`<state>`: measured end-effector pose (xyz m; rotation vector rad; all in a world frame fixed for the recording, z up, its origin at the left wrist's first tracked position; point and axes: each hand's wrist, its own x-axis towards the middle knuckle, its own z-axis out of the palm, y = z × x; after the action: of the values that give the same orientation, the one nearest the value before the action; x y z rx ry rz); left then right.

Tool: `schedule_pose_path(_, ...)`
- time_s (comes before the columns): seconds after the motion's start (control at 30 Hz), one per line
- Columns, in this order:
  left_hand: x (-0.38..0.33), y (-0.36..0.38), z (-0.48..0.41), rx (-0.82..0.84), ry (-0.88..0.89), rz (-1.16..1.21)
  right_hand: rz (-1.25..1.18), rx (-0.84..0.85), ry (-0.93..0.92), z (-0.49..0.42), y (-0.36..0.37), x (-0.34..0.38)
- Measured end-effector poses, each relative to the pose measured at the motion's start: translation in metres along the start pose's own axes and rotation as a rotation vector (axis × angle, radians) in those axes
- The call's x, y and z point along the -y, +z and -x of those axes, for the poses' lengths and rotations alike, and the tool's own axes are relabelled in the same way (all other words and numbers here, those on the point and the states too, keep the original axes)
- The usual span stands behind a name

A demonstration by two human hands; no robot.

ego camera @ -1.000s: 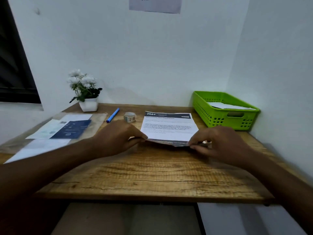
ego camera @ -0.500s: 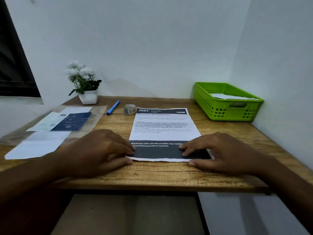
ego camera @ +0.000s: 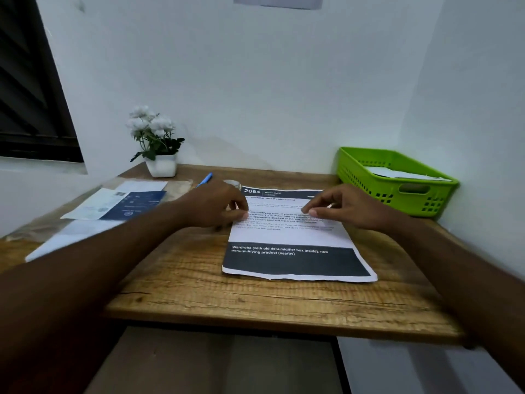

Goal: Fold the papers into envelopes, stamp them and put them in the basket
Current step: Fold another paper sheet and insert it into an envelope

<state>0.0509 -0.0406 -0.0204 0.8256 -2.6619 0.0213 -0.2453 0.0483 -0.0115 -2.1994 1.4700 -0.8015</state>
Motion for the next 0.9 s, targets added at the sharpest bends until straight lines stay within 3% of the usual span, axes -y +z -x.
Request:
schedule_pose_path(0.13,0.019,0.01,-0.017,-0.103,-0.115,-0.144,0.075,-0.08,0.043,-0.028,0.004,-0.017)
schedule_pose_path(0.33,0.033,0.017,-0.022,-0.128,-0.218,-0.22,0.229,-0.165,0.066,-0.055,0.007,-0.042)
schedule_pose_path(0.6,0.034,0.026,-0.045,-0.218,-0.232,-0.259,0.173,-0.208,0.108,-0.062,0.019,-0.052)
schedule_pose_path(0.77,0.021,0.037,-0.072,-0.156,-0.199,-0.148,0.219,-0.302,0.189,-0.06,0.019,-0.062)
schedule_pose_path(0.9,0.023,0.046,-0.075,-0.1,-0.224,-0.189,0.188,-0.294,0.286,-0.057,0.014,-0.072)
